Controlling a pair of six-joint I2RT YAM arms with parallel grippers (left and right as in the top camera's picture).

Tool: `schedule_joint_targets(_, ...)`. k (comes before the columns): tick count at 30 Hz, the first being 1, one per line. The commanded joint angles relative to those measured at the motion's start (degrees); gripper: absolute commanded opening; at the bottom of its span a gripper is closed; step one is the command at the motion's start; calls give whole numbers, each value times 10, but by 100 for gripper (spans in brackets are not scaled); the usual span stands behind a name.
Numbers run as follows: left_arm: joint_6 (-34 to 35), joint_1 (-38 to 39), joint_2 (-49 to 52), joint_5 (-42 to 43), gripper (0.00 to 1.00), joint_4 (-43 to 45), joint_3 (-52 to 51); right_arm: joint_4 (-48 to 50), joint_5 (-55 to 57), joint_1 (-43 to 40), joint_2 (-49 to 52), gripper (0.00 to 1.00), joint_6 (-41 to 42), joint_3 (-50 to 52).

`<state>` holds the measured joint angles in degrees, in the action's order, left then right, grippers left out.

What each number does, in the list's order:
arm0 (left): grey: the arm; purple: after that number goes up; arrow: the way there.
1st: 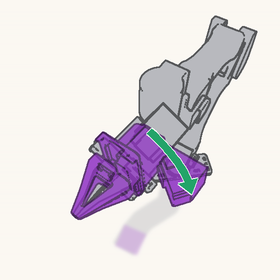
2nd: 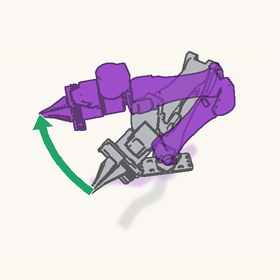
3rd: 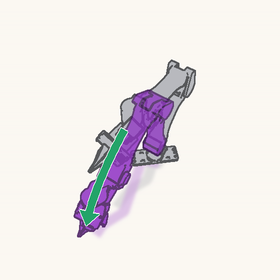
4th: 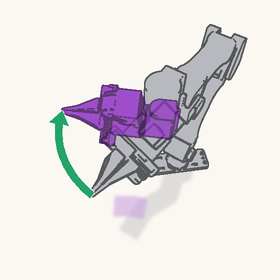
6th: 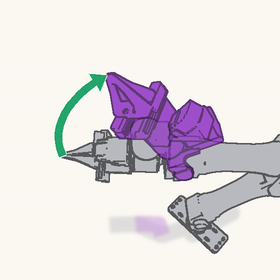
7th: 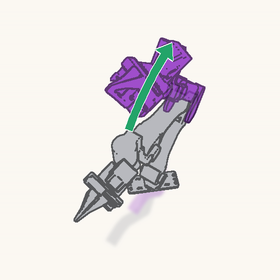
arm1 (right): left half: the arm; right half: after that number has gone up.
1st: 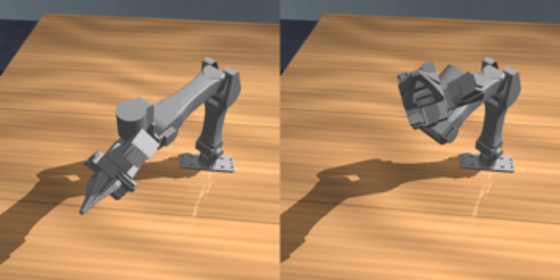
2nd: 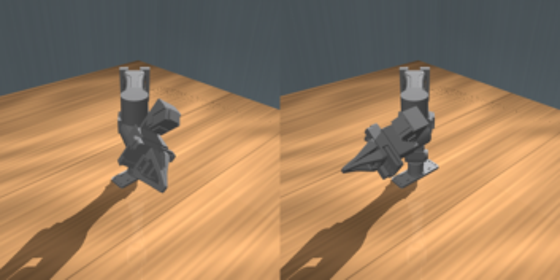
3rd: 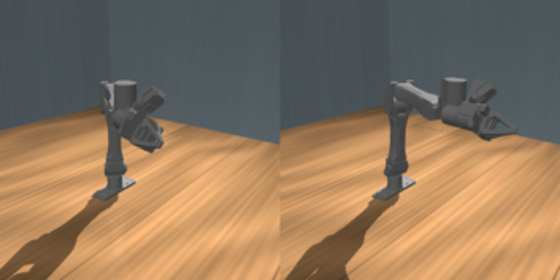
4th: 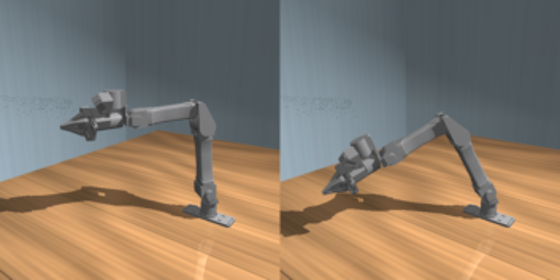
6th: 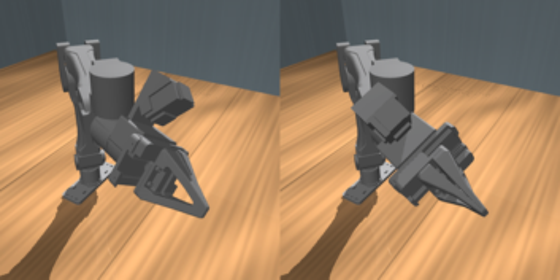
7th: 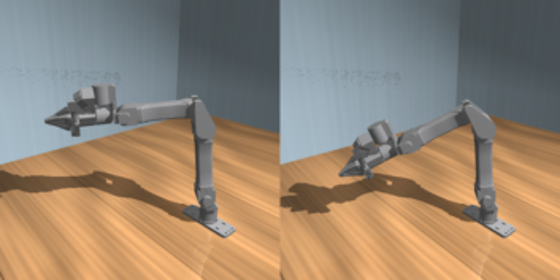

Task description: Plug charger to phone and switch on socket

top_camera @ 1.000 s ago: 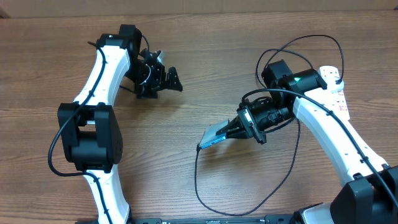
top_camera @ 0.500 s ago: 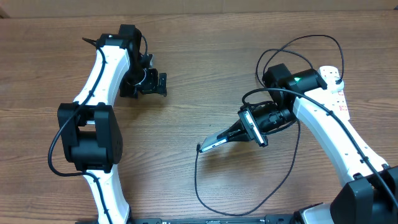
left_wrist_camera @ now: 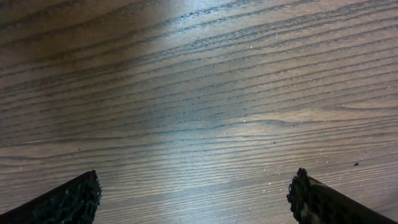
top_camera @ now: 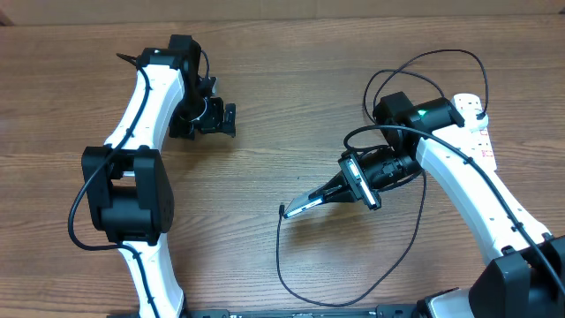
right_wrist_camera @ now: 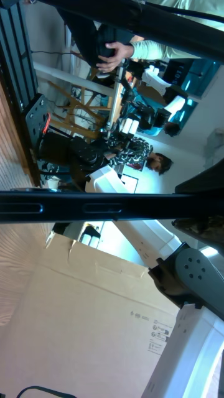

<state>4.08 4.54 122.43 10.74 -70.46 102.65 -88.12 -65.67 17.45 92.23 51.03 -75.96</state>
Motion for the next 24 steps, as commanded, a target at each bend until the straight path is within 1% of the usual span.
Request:
schedule_joint_targets(1,-2,0,-4,-7,100,1,12,-1,-29,2,-17,4,0,-6)
schedule_joint_targets(8,-2,0,-4,-7,100,1,12,-1,-30,2,-17,4,0,-6)
schedule_joint_targets(12,-2,0,-4,-7,100,1,12,6,-30,2,-17,13,0,-6)
schedule_joint_targets(13,-2,0,-4,-7,99,1,12,10,-30,2,-17,13,0,-6)
schedule_joint_targets(15,-2,0,-4,-7,99,1,12,19,-30,2,-17,4,1,-6)
schedule_joint_targets(20,-2,0,-4,-7,100,1,12,39,-12,2,-17,4,2,-6)
schedule_joint_targets(22,-2,0,-4,-7,100,1,12,46,26,2,-17,4,2,-6)
schedule_joint_targets(24,-2,0,-4,-7,100,1,12,62,90,2,-17,4,2,-6)
